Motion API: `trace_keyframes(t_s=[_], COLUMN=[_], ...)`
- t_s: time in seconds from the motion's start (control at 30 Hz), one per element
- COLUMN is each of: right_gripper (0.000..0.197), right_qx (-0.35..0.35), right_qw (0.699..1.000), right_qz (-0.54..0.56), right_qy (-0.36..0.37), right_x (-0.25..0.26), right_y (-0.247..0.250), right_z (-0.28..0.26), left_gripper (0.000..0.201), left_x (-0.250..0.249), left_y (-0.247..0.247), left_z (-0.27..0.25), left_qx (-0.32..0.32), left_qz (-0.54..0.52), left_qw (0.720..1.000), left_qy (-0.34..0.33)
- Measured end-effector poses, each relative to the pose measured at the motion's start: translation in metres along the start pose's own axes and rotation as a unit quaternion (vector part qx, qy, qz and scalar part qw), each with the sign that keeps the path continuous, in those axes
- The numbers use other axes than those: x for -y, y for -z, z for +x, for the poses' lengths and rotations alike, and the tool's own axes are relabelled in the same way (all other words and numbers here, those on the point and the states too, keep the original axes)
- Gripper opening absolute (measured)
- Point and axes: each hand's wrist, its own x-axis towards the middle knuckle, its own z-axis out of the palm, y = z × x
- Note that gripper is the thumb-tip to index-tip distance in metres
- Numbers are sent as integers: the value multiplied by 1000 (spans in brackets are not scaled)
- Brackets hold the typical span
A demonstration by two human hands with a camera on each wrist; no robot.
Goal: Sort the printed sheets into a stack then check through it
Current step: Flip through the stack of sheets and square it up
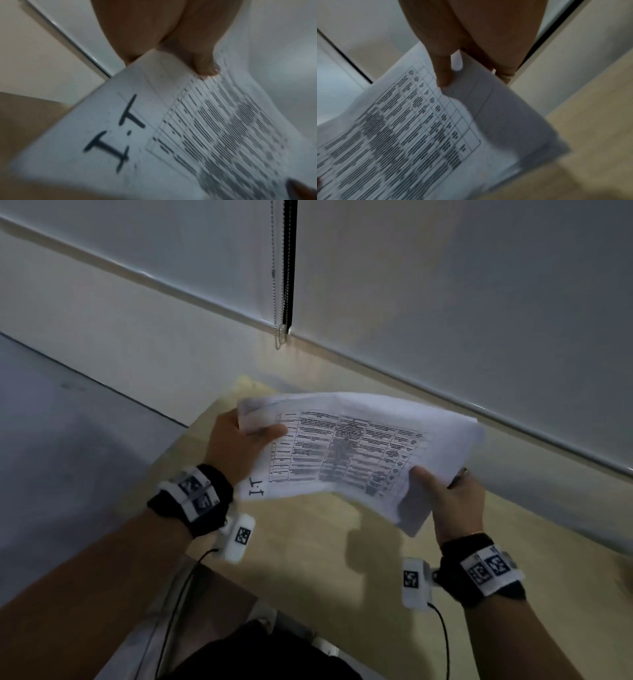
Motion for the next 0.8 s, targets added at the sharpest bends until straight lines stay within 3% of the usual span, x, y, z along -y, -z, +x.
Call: trace_keyframes(t_s=[0.1, 0.2, 0.3, 0.6, 0.7, 0.8], right_gripper=[21, 26, 15, 16, 40, 68], right_qx=[-51, 4, -2, -32, -17, 67], right_qw=[995, 981, 988, 986, 986, 952], right_qz=[-71, -194, -146, -159, -153, -224], right_qy=[47, 9, -50, -29, -66, -199], right_x=[-11, -45, -64, -51, -55, -93], right_y=[-1, -5, -5, -9, -6, -7], right_z=[-22, -43, -51, -37, -29, -27], left_gripper=[34, 32, 32, 25, 40, 39], left_x=[28, 71, 98, 73, 75, 99], left_y=[-7, -8, -6, -11, -4, -10], left_z=[-22, -44, -55, -26, -12, -23], left_qx=[-24, 64, 96, 36, 86, 134], left_qz=[-19, 67, 107, 93, 135, 202], left_qw=[999, 993, 987, 992, 982, 954], left_qy=[8, 77, 75, 71, 102, 174])
